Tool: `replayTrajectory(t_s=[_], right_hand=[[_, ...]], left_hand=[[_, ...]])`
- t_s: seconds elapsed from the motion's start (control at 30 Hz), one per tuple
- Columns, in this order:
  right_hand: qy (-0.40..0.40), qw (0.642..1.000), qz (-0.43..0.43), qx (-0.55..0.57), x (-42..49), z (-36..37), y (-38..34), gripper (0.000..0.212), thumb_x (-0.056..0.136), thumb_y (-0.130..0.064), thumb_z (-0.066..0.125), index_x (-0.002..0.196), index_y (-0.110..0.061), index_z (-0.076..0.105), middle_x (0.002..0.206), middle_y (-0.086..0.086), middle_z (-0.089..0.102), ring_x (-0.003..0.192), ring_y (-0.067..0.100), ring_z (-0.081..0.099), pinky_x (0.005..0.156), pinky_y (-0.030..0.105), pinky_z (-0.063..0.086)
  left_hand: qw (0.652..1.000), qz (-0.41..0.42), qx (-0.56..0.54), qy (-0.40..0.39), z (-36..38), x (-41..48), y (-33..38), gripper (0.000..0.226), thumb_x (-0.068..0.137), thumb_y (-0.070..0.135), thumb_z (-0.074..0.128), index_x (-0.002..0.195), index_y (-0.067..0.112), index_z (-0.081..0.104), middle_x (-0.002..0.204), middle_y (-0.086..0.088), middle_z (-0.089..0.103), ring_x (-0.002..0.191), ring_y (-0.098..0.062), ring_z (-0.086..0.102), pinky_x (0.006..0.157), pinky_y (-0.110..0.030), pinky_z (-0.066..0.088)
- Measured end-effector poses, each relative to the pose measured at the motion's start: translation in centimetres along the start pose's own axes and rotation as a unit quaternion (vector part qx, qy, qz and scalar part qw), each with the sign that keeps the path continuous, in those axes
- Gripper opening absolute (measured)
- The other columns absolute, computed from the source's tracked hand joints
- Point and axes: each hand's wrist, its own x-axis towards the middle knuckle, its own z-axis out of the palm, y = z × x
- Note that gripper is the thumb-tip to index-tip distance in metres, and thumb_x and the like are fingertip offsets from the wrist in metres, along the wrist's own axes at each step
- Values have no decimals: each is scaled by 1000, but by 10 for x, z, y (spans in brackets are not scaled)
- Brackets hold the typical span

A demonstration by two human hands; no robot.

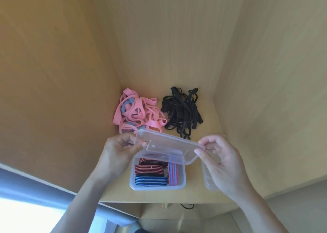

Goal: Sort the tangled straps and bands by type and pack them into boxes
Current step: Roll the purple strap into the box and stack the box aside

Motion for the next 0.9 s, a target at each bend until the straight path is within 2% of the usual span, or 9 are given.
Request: replayTrajectory(t_s=[0.17, 0.27, 0.33, 0.43, 0.5, 0.6, 0.67, 0.8, 0.9], right_hand=[[34, 987, 127, 93, 15, 30, 24, 15, 93, -4, 67, 89, -18, 70, 77, -5, 71, 70, 10, 66, 68, 18, 52], [36, 977, 183, 106, 22, 48, 39, 13, 93, -5, 68, 87, -16, 72, 67, -10, 69, 59, 3, 60, 58, 16, 49], [34, 977, 194, 87, 24, 60, 49, 13, 91, -5, 70, 85, -17, 73, 67, -11, 70, 58, 0, 59, 59, 15, 48], [43, 980, 189, 37, 25, 74, 60, 16, 90, -6, 72, 81, -19, 73, 74, -7, 71, 66, 1, 61, 65, 11, 47], [44, 983, 177, 8, 25, 81, 66, 19, 90, -9, 72, 79, -24, 71, 76, -6, 70, 70, 4, 61, 66, 12, 47], [44, 986, 154, -44, 24, 87, 75, 23, 91, -12, 70, 78, -30, 68, 78, -8, 63, 73, 6, 58, 66, 16, 46], [42, 987, 136, -80, 21, 91, 79, 23, 92, -12, 69, 80, -32, 66, 82, -11, 58, 75, 5, 56, 67, 16, 45], [65, 987, 102, -103, 15, 96, 82, 17, 92, -10, 68, 88, -27, 66, 93, -14, 52, 84, -1, 55, 74, 9, 42], [76, 985, 118, -103, 11, 96, 83, 15, 93, -11, 67, 90, -25, 66, 98, -11, 50, 85, 3, 56, 76, 9, 42]], left_hand=[[994, -92, -63, 16, 5, -14, -26, 24, 72, 39, 78, 73, 15, 76, 77, -6, 77, 67, -11, 67, 66, -14, 49], [988, -133, -78, 23, 8, -22, -41, 13, 76, 27, 82, 73, 15, 77, 72, -5, 75, 61, -12, 64, 62, -19, 49], [989, -140, -48, 31, 8, -23, -50, 9, 80, 13, 83, 86, 18, 77, 68, -4, 71, 59, -13, 64, 65, -28, 50], [992, -117, 26, 33, 7, -28, -58, 46, 83, 13, 81, 121, 29, 60, 62, -1, 63, 60, -12, 62, 70, -28, 51], [993, -90, 75, 31, 7, -30, -61, 53, 86, 19, 78, 130, 37, 54, 65, -1, 61, 62, -9, 58, 68, -21, 49], [983, -77, 165, 25, 9, -31, -61, 52, 88, 25, 73, 138, 31, 56, 70, 2, 58, 67, -11, 57, 70, -29, 52], [974, -86, 208, 18, 13, -32, -59, 53, 90, 28, 69, 140, 28, 53, 78, 6, 58, 75, -12, 58, 74, -33, 52], [966, -96, 237, 21, 25, -36, -54, 50, 90, 27, 61, 138, 28, 47, 117, 9, 52, 98, -14, 57, 84, -30, 49], [960, -112, 256, 30, 38, -36, -53, 46, 89, 24, 57, 133, 22, 45, 129, 6, 46, 111, -22, 55, 88, -35, 46]])
